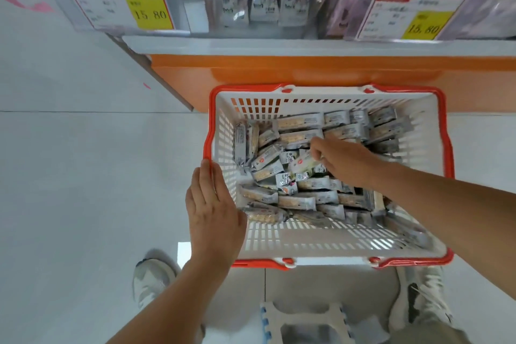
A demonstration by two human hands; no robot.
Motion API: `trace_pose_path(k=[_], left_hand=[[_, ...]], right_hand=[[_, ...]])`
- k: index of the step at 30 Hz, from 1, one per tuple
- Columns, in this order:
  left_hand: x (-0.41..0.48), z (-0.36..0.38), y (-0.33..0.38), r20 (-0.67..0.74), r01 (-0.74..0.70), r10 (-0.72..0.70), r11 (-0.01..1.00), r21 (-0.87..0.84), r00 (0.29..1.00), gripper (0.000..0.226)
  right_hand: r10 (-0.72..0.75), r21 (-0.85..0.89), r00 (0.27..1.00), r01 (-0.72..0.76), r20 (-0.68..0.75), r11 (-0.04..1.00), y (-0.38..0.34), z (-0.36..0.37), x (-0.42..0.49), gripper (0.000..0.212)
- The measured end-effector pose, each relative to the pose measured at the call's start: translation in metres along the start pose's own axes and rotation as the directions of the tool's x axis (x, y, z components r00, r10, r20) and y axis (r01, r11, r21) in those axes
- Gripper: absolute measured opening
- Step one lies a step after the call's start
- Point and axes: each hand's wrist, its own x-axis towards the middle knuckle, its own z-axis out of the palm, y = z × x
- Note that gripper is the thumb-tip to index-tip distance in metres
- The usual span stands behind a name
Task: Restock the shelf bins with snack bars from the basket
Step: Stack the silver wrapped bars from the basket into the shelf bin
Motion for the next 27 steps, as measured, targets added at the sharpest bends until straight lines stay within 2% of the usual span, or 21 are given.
trace_pose_path(k=[4, 7, 9, 11, 14, 18, 20, 22, 25, 27], left_hand=[[0.009, -0.035, 0.017, 0.046, -0.101, 0.105, 0.991, -0.082, 0.993, 0.075], [0.018, -0.066, 0.03, 0.108, -0.193, 0.226, 0.947, -0.255, 0.968, 0.069], [0.023, -0.089, 0.039, 0.17, -0.208, 0.281, 0.912, -0.354, 0.944, 0.071], [0.023, -0.111, 0.044, 0.17, -0.196, 0.297, 0.875, -0.443, 0.94, 0.063], [0.02, -0.144, 0.045, 0.057, -0.174, 0.231, 0.854, -0.491, 0.971, 0.033], [0.011, -0.185, 0.04, -0.155, -0.151, 0.083, 0.853, -0.5, 0.984, 0.038], [0.009, -0.205, 0.04, -0.246, -0.167, 0.04, 0.839, -0.518, 0.968, 0.037], [0.011, -0.223, 0.037, -0.301, -0.18, 0.014, 0.827, -0.532, 0.953, 0.031], [0.016, -0.244, 0.027, -0.299, -0.188, 0.03, 0.836, -0.515, 0.954, 0.022], [0.019, -0.254, 0.019, -0.293, -0.207, 0.068, 0.856, -0.474, 0.954, 0.029]], right_hand=[[-0.075, 0.37, 0.975, -0.008, 0.209, 0.929, -0.009, -0.036, -0.024, 0.009], [-0.116, 0.563, 0.967, -0.035, 0.229, 0.826, -0.026, -0.075, -0.042, 0.012], [-0.15, 0.625, 0.963, -0.023, 0.222, 0.78, -0.043, -0.104, -0.052, 0.012], [-0.196, 0.652, 0.959, 0.014, 0.206, 0.758, -0.061, -0.127, -0.063, 0.011], [-0.212, 0.653, 0.975, 0.117, 0.068, 0.748, -0.088, -0.155, -0.076, 0.022], [-0.075, 0.805, 0.969, 0.239, -0.237, 0.543, -0.135, -0.184, -0.093, 0.041], [-0.058, 0.779, 0.943, 0.304, -0.327, 0.548, -0.158, -0.192, -0.099, 0.041], [-0.063, 0.679, 0.889, 0.391, -0.454, 0.622, -0.175, -0.199, -0.102, 0.057], [-0.197, 0.283, 0.756, 0.453, -0.624, 0.845, -0.182, -0.219, -0.099, 0.07], [-0.394, -0.057, 0.685, 0.459, -0.613, 0.886, -0.178, -0.234, -0.09, 0.055]])
